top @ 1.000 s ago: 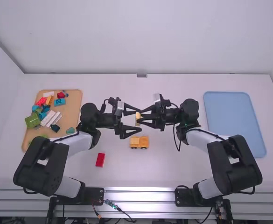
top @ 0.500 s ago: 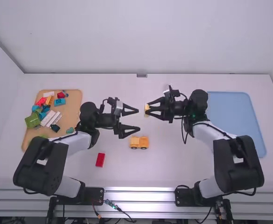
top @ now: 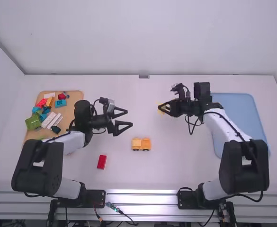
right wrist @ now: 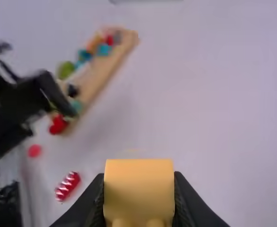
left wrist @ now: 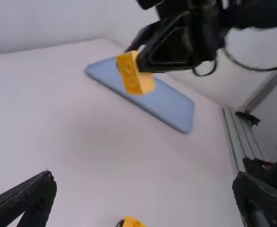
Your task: Assemble lego blocks to make yellow taxi
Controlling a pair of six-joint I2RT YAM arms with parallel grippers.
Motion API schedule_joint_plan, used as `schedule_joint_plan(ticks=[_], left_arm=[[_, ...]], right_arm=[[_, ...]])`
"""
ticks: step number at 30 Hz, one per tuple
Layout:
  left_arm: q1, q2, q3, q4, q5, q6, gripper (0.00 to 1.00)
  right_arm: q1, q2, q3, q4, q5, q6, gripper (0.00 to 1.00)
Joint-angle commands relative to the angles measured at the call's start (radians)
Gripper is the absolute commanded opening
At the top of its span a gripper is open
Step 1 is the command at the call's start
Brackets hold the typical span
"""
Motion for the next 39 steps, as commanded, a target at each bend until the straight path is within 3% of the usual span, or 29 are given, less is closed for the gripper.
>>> schedule_joint_plan(ticks=[1,5,9,15,25,29,39], left_arm=[[0.005,0.004,0.072,-0.074,-0.075,0.103,0.99],[0.005,0.004,0.154,-0.231,-0.138,0.169,0.99],[0.008,0.004,0.223,-0.354,-0.200,0.209,0.99],[0.000,0.004,0.300,-0.497,-0.310,0.211,0.99],[0.000,0.004,0.304,-0.508,-0.307,0.200,0.99],[0.000,0.004,0.303,-0.518,-0.309,0.201,0.99],[0.000,0.004,0.303,-0.522,-0.309,0.200,0.99]], right_arm=[[0.064,0.001,0.096,-0.136,0.344,-0.189,0.00],[0.158,0.001,0.127,-0.334,0.641,-0.138,0.00],[0.217,0.003,0.111,-0.394,0.762,0.024,0.00],[0.275,0.003,-0.003,-0.296,0.782,0.249,0.00],[0.286,0.002,-0.214,-0.167,0.847,0.555,0.00],[0.274,0.002,-0.275,-0.081,0.851,0.936,0.00],[0.240,0.001,-0.281,-0.172,0.783,1.754,0.00]])
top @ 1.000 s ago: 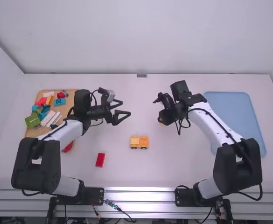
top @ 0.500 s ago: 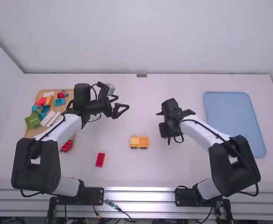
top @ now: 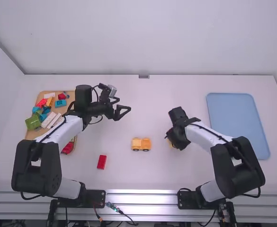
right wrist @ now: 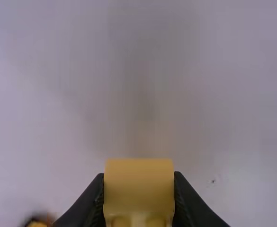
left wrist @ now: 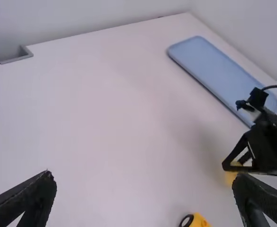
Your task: Assemble lego blocks to make yellow taxi
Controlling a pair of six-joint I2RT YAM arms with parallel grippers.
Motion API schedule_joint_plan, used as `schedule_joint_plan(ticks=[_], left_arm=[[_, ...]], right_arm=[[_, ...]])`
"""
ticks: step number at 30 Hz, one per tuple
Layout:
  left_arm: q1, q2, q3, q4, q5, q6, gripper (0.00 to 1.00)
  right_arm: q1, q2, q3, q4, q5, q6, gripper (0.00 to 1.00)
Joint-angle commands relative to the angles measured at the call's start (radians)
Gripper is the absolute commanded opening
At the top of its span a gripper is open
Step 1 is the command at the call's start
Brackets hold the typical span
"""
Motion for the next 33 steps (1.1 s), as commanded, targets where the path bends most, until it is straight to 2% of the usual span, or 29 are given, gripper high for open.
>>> schedule_joint_plan(ticks=[1,7,15,24,27,28,31,33], left_arm=[[-0.001,0.004,0.016,0.001,0.009,0.011,0.99],[0.000,0.004,0.016,-0.011,0.009,0.011,0.99],[0.000,0.004,0.016,-0.010,0.012,0.011,0.99],[0.000,0.004,0.016,-0.014,0.012,0.010,0.99],[-0.001,0.004,0.016,-0.018,0.012,0.010,0.99],[-0.001,0.004,0.016,-0.018,0.012,0.011,0.99],[0.000,0.004,0.016,-0.017,0.012,0.011,0.99],[-0.001,0.004,0.016,-0.018,0.012,0.011,0.99]], right_arm=[[-0.002,0.001,-0.009,0.002,-0.025,0.370,0.00],[0.008,0.001,-0.009,-0.002,-0.041,0.603,0.00],[0.005,0.001,-0.039,0.011,-0.048,0.702,0.00],[0.053,0.001,-0.134,0.203,-0.021,0.758,0.00],[0.063,0.001,-0.143,0.221,0.007,0.758,0.00],[0.064,0.001,-0.143,0.221,0.013,0.758,0.06],[0.064,0.001,-0.143,0.220,0.015,0.758,0.42],[0.064,0.001,-0.143,0.232,0.014,0.739,0.58]])
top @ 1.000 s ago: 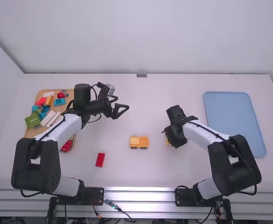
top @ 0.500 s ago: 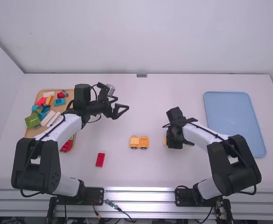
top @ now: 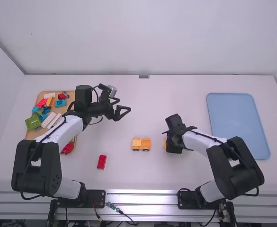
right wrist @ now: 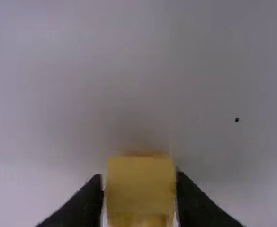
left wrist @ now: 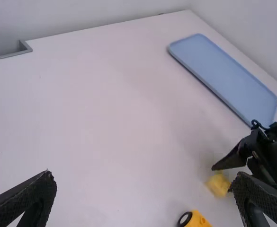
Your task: Assemble lego blocks to make yellow taxi
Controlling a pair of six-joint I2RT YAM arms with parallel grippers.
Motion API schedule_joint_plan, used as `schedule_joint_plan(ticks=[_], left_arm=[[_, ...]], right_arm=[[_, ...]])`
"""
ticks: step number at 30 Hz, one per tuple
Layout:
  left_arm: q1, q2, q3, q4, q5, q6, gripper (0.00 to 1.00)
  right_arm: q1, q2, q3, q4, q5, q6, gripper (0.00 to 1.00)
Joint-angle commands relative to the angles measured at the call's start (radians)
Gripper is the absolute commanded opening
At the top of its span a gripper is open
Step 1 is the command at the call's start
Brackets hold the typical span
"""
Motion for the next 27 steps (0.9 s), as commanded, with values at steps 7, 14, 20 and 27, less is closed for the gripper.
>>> schedule_joint_plan(ticks=[7,14,20,27], left_arm=[[-0.001,0.004,0.016,0.003,0.014,0.011,0.97],[-0.001,0.004,0.016,0.003,0.011,0.011,0.99],[0.000,0.004,0.016,0.003,0.011,0.011,0.99],[0.000,0.004,0.016,-0.006,0.011,0.018,0.99]], right_arm=[[-0.005,0.001,-0.010,0.071,-0.023,-0.132,0.76],[-0.071,-0.054,-0.009,0.031,-0.142,-0.248,0.66],[-0.132,-0.170,-0.009,-0.029,-0.168,-0.373,0.68],[-0.201,-0.358,-0.010,-0.004,-0.277,-1.085,0.99]])
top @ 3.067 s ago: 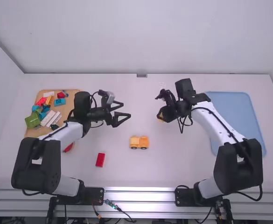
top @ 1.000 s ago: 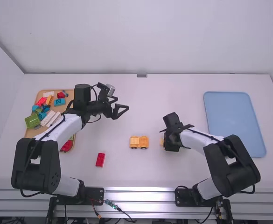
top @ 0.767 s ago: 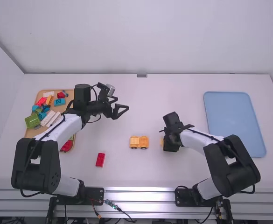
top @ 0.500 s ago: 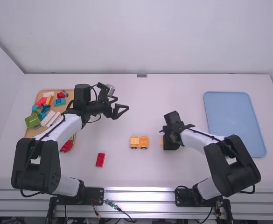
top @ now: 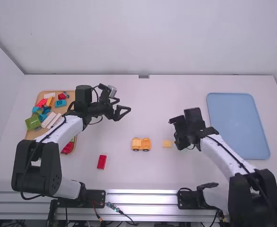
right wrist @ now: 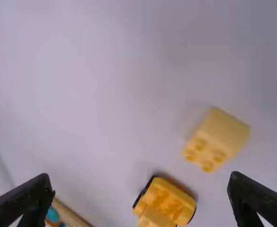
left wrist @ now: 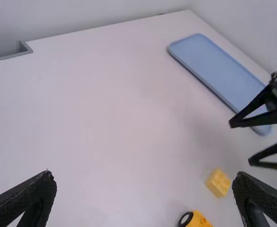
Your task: Assemble lego blocks to make yellow taxi
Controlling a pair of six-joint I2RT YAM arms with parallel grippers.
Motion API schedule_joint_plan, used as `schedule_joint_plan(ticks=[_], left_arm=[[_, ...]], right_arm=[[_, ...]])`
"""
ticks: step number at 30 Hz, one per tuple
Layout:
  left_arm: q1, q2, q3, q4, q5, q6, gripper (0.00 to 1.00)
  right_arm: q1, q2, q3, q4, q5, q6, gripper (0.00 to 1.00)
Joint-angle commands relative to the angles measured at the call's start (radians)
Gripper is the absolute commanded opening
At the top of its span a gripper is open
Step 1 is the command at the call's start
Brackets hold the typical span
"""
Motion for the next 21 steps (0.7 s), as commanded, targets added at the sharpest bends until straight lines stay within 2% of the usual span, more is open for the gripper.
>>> schedule_joint_plan(ticks=[1,4,7,10,12,14,17,18,19,21], left_arm=[[-0.001,0.004,0.016,-0.009,0.011,0.014,0.99],[0.000,0.004,0.016,-0.013,0.011,0.013,0.99],[-0.001,0.004,0.016,-0.003,0.009,0.010,0.99],[0.000,0.004,0.016,-0.034,-0.007,0.004,0.99],[-0.001,0.004,0.016,-0.058,-0.020,-0.012,0.99],[0.000,0.004,0.016,-0.071,-0.034,-0.005,0.99],[-0.001,0.004,0.016,-0.115,0.036,0.185,0.99],[-0.001,0.004,0.016,-0.117,0.042,0.195,0.99],[-0.001,0.004,0.016,-0.139,0.094,0.284,0.99],[-0.001,0.004,0.016,-0.180,0.146,0.399,0.99]], right_arm=[[-0.018,-0.068,-0.008,0.006,-0.053,-0.500,0.99],[-0.031,-0.118,-0.010,0.009,-0.049,-0.781,0.99],[-0.043,-0.136,-0.010,0.011,0.126,-0.966,0.99],[-0.060,-0.139,-0.010,-0.014,0.243,-1.072,0.99],[-0.069,-0.137,-0.010,-0.019,0.227,-1.135,0.99],[-0.070,-0.127,-0.010,0.009,0.114,-1.257,0.99],[-0.060,-0.109,-0.024,0.109,-0.187,-1.644,0.99],[-0.060,-0.106,-0.027,0.120,-0.212,-1.683,0.99],[-0.060,-0.098,-0.039,0.138,-0.288,-1.860,0.99],[-0.060,-0.094,-0.058,0.149,-0.355,-1.976,0.99]])
